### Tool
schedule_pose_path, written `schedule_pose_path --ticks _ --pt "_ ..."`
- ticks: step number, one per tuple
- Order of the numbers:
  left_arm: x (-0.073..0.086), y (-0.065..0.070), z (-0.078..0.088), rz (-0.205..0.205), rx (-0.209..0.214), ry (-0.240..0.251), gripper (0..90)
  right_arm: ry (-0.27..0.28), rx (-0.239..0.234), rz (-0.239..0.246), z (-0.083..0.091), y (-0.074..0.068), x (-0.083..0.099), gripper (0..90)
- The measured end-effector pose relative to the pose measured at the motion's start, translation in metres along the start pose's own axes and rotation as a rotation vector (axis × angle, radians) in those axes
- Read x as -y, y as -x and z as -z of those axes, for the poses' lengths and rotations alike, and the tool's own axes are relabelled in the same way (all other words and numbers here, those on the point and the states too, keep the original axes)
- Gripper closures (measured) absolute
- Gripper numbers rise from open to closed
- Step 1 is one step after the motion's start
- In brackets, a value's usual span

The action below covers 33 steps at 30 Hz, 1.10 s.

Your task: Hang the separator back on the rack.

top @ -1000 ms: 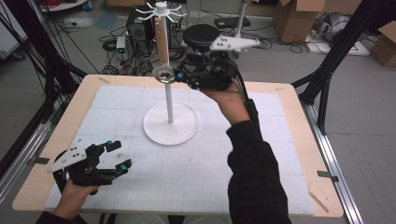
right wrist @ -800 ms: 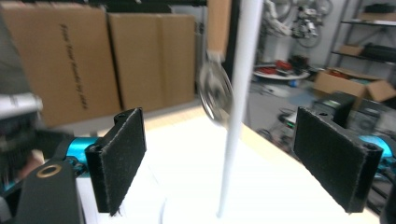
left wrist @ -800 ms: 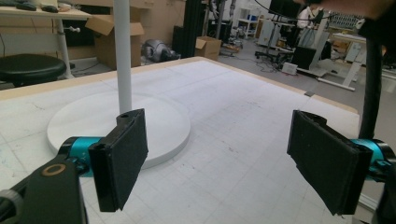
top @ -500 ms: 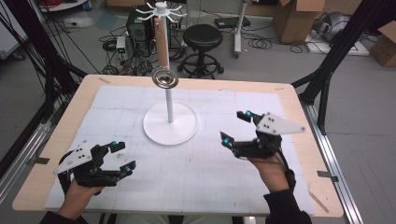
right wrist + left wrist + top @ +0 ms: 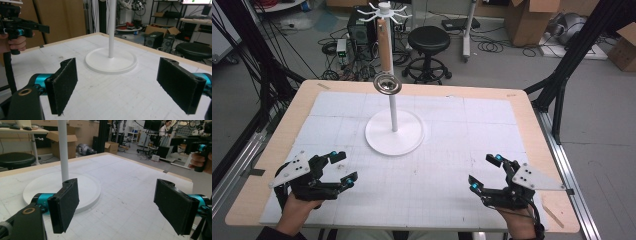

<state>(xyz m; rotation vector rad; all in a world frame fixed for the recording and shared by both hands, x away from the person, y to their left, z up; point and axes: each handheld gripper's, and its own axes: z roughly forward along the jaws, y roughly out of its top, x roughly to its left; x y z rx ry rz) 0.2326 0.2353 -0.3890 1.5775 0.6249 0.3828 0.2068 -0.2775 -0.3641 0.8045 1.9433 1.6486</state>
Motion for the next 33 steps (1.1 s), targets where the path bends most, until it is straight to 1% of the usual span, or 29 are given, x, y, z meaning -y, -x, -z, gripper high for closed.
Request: schedule_pose_path --ticks 2,5,9,12,14,17,22,25,26,30,33 --pt "0.0 0.0 0.001 0.003 -0.008 0.007 20.6 0.003 0.012 -0.019 0.006 0.001 0.004 16.0" --pt "0.0 0.0 0.004 0.009 -0.02 0.019 20.6 0.018 0.04 -0.023 0.013 0.001 0.004 16.0" --pt "0.0 -0.001 0.006 0.017 -0.027 0.025 20.6 0.028 0.061 -0.045 0.018 0.003 0.005 16.0" --pt "0.001 -0.001 0.005 0.015 -0.026 0.015 20.7 0.026 0.064 -0.046 0.017 0.004 0.006 16.0" --pt "0.001 -0.002 0.005 0.021 -0.028 0.018 20.7 0.025 0.064 -0.042 0.016 0.004 0.006 16.0" --pt "0.001 -0.001 0.006 0.017 -0.028 0.016 20.6 0.027 0.07 -0.046 0.017 0.005 0.006 16.0" --pt "0.001 -0.002 0.007 0.021 -0.03 0.021 20.7 0.03 0.074 -0.042 0.017 0.005 0.006 16.0" --pt "0.002 -0.002 0.007 0.021 -0.028 0.016 20.7 0.031 0.078 -0.046 0.017 0.005 0.005 16.0" --pt "0.002 -0.002 0.006 0.023 -0.029 0.018 20.7 0.032 0.08 -0.04 0.017 0.006 0.006 16.1" --pt "0.002 -0.002 0.006 0.023 -0.028 0.014 20.7 0.028 0.08 -0.051 0.018 0.006 0.006 16.1" --pt "0.003 -0.002 0.005 0.023 -0.027 0.008 20.7 0.026 0.081 -0.043 0.018 0.006 0.006 16.1"
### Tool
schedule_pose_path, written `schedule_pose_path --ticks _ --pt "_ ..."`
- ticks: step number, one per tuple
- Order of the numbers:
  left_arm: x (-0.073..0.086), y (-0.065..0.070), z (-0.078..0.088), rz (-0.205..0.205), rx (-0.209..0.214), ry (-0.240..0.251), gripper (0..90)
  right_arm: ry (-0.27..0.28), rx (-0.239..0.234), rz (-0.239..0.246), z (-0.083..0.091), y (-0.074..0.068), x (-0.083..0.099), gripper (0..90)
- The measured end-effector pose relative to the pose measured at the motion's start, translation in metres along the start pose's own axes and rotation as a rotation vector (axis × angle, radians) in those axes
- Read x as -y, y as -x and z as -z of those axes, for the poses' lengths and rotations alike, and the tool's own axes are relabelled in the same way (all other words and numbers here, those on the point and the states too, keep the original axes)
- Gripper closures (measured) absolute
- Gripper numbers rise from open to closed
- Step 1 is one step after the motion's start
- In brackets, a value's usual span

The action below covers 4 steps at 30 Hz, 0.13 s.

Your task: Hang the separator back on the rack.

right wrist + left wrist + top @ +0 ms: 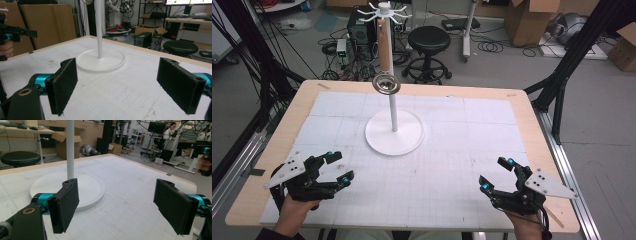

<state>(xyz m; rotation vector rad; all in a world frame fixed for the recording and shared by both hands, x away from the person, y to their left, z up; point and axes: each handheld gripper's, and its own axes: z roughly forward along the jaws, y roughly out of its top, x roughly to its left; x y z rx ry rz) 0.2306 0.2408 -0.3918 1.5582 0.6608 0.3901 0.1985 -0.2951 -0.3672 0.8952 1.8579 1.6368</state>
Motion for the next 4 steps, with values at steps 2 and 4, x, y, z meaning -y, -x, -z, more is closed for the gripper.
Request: schedule_pose_path --ticks 2,4 --pt "0.0002 0.0 -0.0002 0.003 0.0 0.0 20.7 0.003 0.003 0.003 0.0003 0.0001 -0.0004 16.1" --pt "0.0001 -0.0006 0.0001 0.001 0.0 -0.001 20.7 0.001 0.003 -0.004 0.0009 0.0004 -0.0004 16.1"
